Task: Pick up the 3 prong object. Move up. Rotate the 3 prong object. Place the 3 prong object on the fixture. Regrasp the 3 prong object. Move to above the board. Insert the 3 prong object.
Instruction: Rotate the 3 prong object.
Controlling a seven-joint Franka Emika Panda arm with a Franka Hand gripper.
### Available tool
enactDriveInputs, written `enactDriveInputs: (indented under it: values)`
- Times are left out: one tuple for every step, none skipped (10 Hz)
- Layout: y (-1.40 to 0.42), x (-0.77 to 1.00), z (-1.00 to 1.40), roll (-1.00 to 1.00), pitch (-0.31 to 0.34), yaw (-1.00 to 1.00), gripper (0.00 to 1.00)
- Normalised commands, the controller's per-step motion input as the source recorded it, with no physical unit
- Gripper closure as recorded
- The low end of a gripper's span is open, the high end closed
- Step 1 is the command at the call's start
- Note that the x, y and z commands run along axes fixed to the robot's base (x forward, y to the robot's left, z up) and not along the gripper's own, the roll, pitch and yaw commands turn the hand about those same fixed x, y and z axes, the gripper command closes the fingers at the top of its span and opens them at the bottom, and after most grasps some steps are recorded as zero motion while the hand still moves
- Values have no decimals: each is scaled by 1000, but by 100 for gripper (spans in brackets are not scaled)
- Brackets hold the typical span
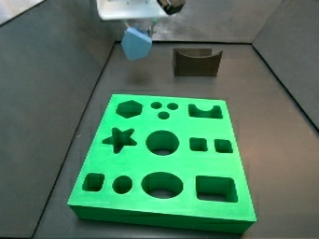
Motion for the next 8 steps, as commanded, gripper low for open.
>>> enactDriveInputs:
  values:
    - [22,37,-999,54,-3,-2,100]
    - [25,42,-799,69,5,-10,100]
    - [24,43,-659,78,9,-13,100]
    - [22,41,-526,88,8,-16,100]
    - [21,36,-355,101,3,-20,100]
    - [18,34,-231,110,-1,-22,100]
    - [0,0,0,0,0,0,0]
    - [0,0,1000,0,0,0,0]
